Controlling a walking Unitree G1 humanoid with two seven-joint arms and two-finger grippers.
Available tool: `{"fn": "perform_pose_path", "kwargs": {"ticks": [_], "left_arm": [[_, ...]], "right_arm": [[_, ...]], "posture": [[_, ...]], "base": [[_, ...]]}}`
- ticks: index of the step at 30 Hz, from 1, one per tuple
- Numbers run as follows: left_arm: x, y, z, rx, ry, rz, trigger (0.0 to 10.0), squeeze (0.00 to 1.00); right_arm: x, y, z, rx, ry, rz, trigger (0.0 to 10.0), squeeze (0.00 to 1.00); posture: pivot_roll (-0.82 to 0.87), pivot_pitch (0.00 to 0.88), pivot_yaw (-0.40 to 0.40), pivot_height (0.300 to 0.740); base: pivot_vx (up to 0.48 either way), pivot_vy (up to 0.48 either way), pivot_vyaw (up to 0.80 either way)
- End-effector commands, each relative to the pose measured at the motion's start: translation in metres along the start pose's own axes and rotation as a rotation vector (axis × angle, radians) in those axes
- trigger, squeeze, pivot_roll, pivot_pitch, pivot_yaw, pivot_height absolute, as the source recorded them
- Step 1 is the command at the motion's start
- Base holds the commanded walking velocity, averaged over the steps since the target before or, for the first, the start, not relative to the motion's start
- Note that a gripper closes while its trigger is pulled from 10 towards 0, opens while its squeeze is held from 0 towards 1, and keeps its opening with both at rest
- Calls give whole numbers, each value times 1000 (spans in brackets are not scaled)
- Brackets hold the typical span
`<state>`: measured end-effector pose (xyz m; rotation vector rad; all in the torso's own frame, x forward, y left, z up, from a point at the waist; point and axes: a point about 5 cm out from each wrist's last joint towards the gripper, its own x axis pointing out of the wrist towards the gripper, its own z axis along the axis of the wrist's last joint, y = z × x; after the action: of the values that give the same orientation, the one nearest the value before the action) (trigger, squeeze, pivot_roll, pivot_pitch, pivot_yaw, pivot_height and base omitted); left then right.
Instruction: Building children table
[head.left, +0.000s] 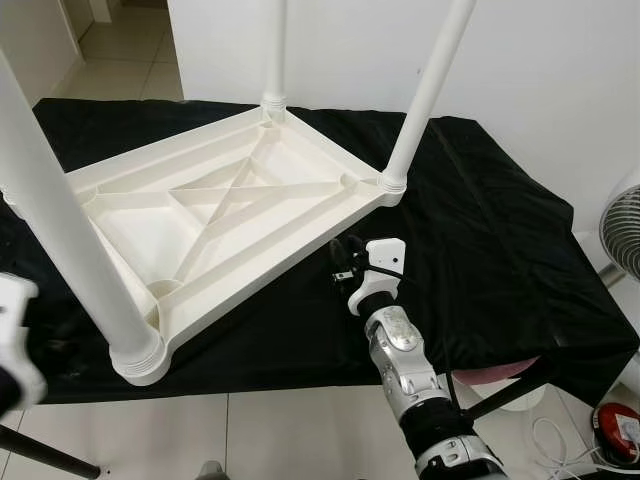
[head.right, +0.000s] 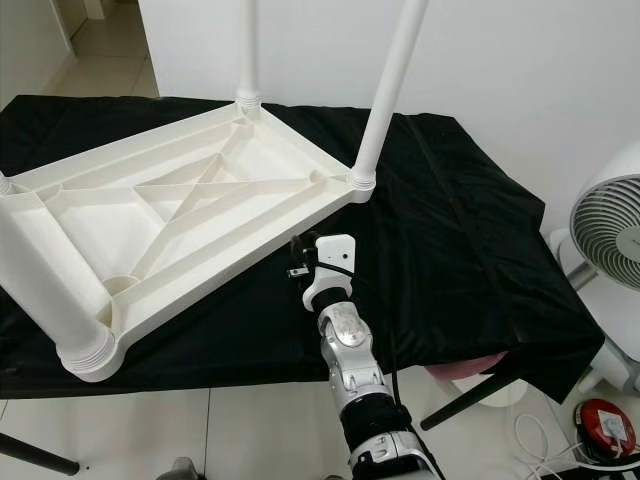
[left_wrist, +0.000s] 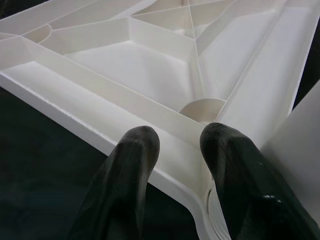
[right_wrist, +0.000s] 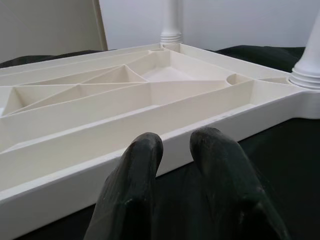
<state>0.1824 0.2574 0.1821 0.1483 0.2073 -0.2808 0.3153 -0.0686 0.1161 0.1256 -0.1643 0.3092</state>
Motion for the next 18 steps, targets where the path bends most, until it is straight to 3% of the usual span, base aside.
{"fn": "perform_pose_path", "kwargs": {"ticks": [1, 6, 8, 12, 14, 18], "left_arm": [[8, -16, -4, -27, -6, -50, 10000, 0], [21, -38, -7, -95, -33, -96, 10000, 0], [32, -56, -7, -132, -58, -142, 10000, 0], [36, -63, -6, -142, -71, -158, 10000, 0], [48, -80, -3, -177, -98, -204, 10000, 0], [59, -97, 1, -214, -122, -247, 10000, 0]], "right_arm": [[-3, -3, -1, 0, 7, -9, 10000, 0], [-4, -8, 0, -8, 8, -18, 10000, 0], [-5, -12, 1, -15, 6, -30, 10000, 0], [-5, -13, 2, -17, 6, -33, 10000, 0], [-8, -16, 3, -23, 6, -41, 10000, 0], [-13, -20, 4, -37, 6, -55, 10000, 0]], "posture": [[185, 59, -56, 740], [162, 61, -61, 740], [143, 60, -64, 740], [140, 60, -64, 740], [115, 61, -63, 740], [87, 59, -61, 740]], "base": [[0, 0, 0], [0, 0, 0], [0, 0, 0], [0, 0, 0], [0, 0, 0], [0, 0, 0]]}}
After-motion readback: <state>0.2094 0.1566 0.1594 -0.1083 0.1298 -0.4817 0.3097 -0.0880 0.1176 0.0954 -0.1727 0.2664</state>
